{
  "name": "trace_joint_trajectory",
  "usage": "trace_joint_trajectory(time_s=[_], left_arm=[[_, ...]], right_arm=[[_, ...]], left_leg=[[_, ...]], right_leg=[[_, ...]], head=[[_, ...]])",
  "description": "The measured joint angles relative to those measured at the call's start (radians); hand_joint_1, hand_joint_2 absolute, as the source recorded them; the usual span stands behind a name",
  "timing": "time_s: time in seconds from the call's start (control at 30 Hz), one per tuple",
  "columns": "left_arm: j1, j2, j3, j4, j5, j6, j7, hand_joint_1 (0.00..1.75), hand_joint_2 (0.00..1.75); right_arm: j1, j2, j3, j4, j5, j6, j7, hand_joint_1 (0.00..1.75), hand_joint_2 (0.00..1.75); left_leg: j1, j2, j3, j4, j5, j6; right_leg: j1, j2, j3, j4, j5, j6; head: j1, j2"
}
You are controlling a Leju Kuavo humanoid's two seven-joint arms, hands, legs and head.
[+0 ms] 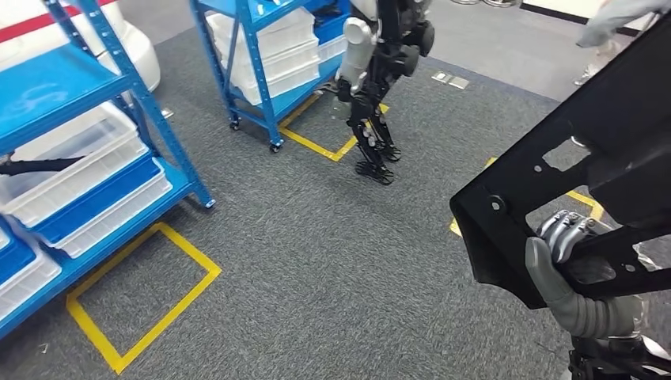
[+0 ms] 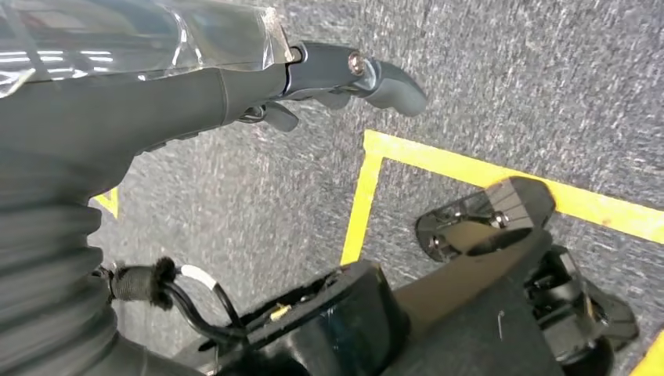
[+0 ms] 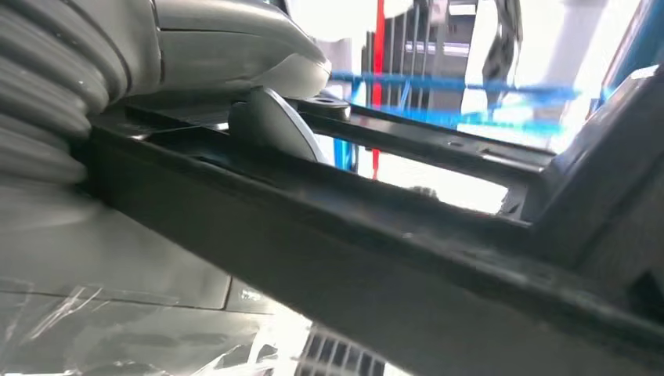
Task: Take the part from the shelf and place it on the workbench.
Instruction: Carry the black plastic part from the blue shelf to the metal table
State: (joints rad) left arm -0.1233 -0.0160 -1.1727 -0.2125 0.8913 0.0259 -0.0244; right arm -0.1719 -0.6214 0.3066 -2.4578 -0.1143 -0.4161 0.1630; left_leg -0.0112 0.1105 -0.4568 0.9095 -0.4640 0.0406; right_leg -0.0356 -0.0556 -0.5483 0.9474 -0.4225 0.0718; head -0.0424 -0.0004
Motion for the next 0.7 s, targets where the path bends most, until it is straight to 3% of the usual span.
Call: trace_joint_trajectory(time_s=[0.03,0.1,0.13,0.2,0.23,0.27,0.3,0.33,0.4,0.47,0.5,0.57,0.63,0.7], left_arm=[[-0.001,0.000,0.000,0.000,0.000,0.000,0.000,0.00,1.75],[-0.004,0.000,0.000,0.000,0.000,0.000,0.000,0.00,1.75],[-0.004,0.000,0.000,0.000,0.000,0.000,0.000,0.00,1.75],[-0.007,0.000,0.001,0.000,0.001,0.001,-0.002,0.00,1.75],[-0.010,0.000,0.001,0.000,0.001,0.000,-0.003,0.00,1.75],[-0.013,0.000,0.001,0.000,0.001,-0.001,-0.003,0.00,1.75],[-0.015,0.000,0.001,0.000,0.001,-0.002,-0.003,0.00,1.75],[-0.015,-0.001,0.001,0.000,0.001,-0.003,-0.003,0.00,1.75],[-0.011,-0.001,0.001,0.000,0.000,-0.003,-0.001,0.00,1.75],[-0.006,0.000,0.001,0.000,0.000,-0.005,0.000,0.00,1.75],[-0.005,-0.001,0.001,0.000,0.000,-0.006,0.000,0.00,1.75],[-0.007,-0.002,0.001,0.000,0.000,-0.006,0.000,0.00,1.75],[-0.009,-0.004,0.001,0.000,0.000,-0.005,0.000,0.00,1.75],[-0.005,-0.005,0.001,0.000,0.000,-0.004,0.000,0.00,1.75]], right_arm=[[0.000,0.000,0.000,0.000,0.000,0.000,0.000,1.75,1.75],[-0.001,-0.002,0.000,-0.001,0.000,0.001,0.000,1.75,1.75],[-0.002,-0.002,0.000,-0.002,0.000,0.002,0.000,1.75,1.75],[-0.004,-0.002,0.000,-0.004,0.000,0.006,0.000,1.75,1.75],[-0.004,-0.002,0.000,-0.004,0.000,0.007,0.001,1.75,1.75],[-0.005,-0.002,0.000,-0.004,0.000,0.008,0.001,1.75,1.75],[-0.005,-0.002,0.000,-0.005,0.000,0.008,0.001,1.75,1.75],[-0.005,-0.002,0.000,-0.005,0.000,0.008,0.001,1.75,1.75],[-0.006,-0.002,0.000,-0.007,0.000,0.009,0.001,1.75,1.75],[-0.007,-0.002,0.000,-0.008,0.000,0.010,0.001,1.75,1.75],[-0.007,-0.002,0.000,-0.008,0.000,0.010,0.001,1.75,1.75],[-0.005,-0.003,0.000,-0.008,0.000,0.010,0.002,1.75,1.75],[-0.006,-0.005,0.000,-0.009,0.001,0.010,0.002,1.75,1.75],[-0.007,-0.005,0.001,-0.010,0.002,0.010,0.003,1.75,1.75]], left_leg=[[0.001,0.010,0.001,0.000,-0.001,-0.004],[0.008,-0.014,-0.006,0.024,-0.023,-0.013],[0.011,-0.041,-0.025,0.069,-0.051,-0.017],[0.012,-0.091,-0.092,0.214,-0.126,-0.020],[0.011,-0.100,-0.126,0.288,-0.153,-0.019],[0.010,-0.103,-0.146,0.328,-0.160,-0.015],[0.009,-0.104,-0.146,0.327,-0.146,-0.010],[0.007,-0.109,-0.127,0.282,-0.114,-0.002],[0.002,-0.151,-0.062,0.131,-0.035,0.019],[-0.002,-0.190,-0.026,0.035,0.002,0.031],[-0.004,-0.192,-0.024,0.024,0.003,0.033],[-0.005,-0.165,-0.022,0.015,0.009,0.031],[-0.001,-0.137,-0.018,0.005,0.018,0.033],[0.000,-0.110,-0.017,0.002,0.021,0.038]], right_leg=[[0.001,0.013,-0.004,0.002,0.001,-0.011],[0.003,0.034,-0.010,0.003,0.004,-0.025],[0.003,0.044,-0.013,0.002,0.007,-0.032],[0.005,0.063,-0.019,0.002,0.011,-0.040],[0.007,0.074,-0.022,0.002,0.013,-0.042],[0.010,0.086,-0.023,0.002,0.014,-0.044],[0.012,0.100,-0.023,0.002,0.014,-0.045],[0.014,0.114,-0.022,0.002,0.015,-0.045],[0.016,0.141,-0.021,0.002,0.018,-0.043],[0.014,0.166,-0.028,0.003,0.023,-0.036],[0.012,0.179,-0.033,0.002,0.027,-0.031],[0.008,0.195,-0.043,0.004,0.032,-0.020],[0.011,0.155,-0.067,0.049,0.004,-0.014],[0.015,0.095,-0.122,0.170,-0.064,-0.008]], head=[[-0.001,0.000],[-0.002,0.000],[-0.002,0.000],[-0.003,0.000],[-0.003,0.000],[-0.003,0.000],[-0.003,0.000],[-0.004,0.000],[-0.004,0.000],[-0.004,0.000],[-0.003,0.000],[-0.003,0.000],[-0.002,0.000],[-0.001,0.000]])
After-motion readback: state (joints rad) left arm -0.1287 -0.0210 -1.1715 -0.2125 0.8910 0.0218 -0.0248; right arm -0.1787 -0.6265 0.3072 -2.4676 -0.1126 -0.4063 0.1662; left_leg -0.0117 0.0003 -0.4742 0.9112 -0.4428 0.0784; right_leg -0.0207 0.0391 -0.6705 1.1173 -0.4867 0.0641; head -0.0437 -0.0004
